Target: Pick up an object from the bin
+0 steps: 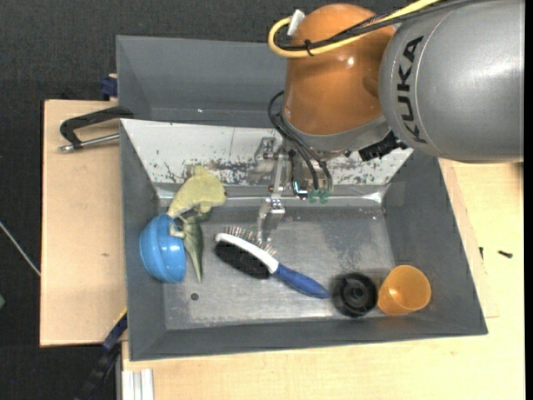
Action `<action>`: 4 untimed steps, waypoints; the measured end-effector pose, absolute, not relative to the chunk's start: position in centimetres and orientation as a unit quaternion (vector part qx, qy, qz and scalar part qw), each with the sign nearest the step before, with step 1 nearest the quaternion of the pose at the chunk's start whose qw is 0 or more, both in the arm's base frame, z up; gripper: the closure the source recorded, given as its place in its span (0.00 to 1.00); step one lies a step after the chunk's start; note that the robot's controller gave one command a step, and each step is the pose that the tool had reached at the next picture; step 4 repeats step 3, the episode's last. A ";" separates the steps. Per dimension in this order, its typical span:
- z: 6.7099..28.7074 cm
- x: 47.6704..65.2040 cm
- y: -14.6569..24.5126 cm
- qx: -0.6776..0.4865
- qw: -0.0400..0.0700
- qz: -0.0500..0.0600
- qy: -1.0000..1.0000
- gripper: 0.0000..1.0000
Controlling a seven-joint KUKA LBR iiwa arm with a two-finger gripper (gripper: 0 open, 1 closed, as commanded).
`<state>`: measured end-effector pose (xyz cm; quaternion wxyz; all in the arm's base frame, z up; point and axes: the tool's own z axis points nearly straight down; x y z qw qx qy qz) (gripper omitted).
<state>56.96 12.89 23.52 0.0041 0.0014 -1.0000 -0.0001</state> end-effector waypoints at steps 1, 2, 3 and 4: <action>7.0 55.0 12.9 0.043 -0.003 -0.001 -0.999 0.00; 7.6 55.4 12.9 0.042 -0.009 -0.003 -0.999 1.00; 21.0 55.8 13.3 0.043 -0.007 -0.002 -0.999 1.00; 21.0 55.8 13.3 0.043 -0.007 -0.002 -0.999 1.00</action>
Offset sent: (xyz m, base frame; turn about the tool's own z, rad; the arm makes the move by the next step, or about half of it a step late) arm -0.0215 -0.0012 -0.1652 -0.0835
